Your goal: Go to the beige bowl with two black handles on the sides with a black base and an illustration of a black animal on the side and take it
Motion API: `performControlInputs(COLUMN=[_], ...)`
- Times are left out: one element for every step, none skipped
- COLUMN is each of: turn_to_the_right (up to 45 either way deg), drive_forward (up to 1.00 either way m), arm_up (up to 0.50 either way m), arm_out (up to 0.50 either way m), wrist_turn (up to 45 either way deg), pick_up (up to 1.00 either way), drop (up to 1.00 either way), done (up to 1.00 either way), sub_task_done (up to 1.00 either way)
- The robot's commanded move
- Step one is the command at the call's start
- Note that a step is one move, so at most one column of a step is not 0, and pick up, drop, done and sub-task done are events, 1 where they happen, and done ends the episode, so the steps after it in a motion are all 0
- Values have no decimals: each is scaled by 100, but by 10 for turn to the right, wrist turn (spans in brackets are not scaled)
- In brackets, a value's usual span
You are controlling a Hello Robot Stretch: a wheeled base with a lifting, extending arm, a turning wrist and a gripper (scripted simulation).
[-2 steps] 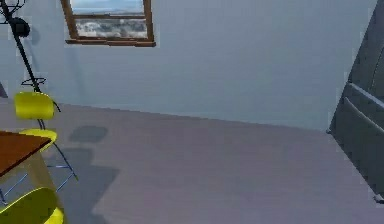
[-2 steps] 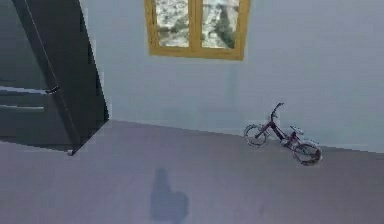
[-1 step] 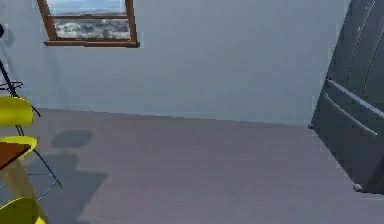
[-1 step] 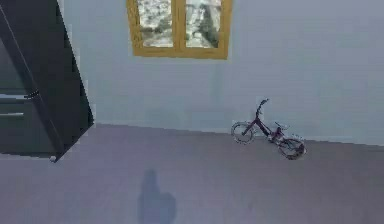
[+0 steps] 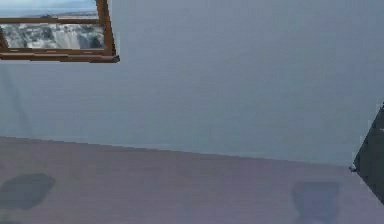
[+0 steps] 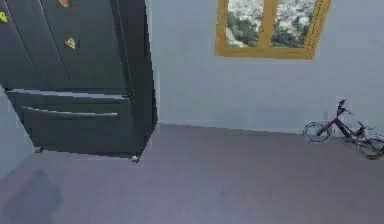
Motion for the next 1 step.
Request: performControlInputs(turn_to_the_right=[-330], drive_forward=[0], arm_up=[0], arm_out=[0], wrist_turn=[0], pick_up=[0], drop=[0], done=[0], sub_task_done=[0])
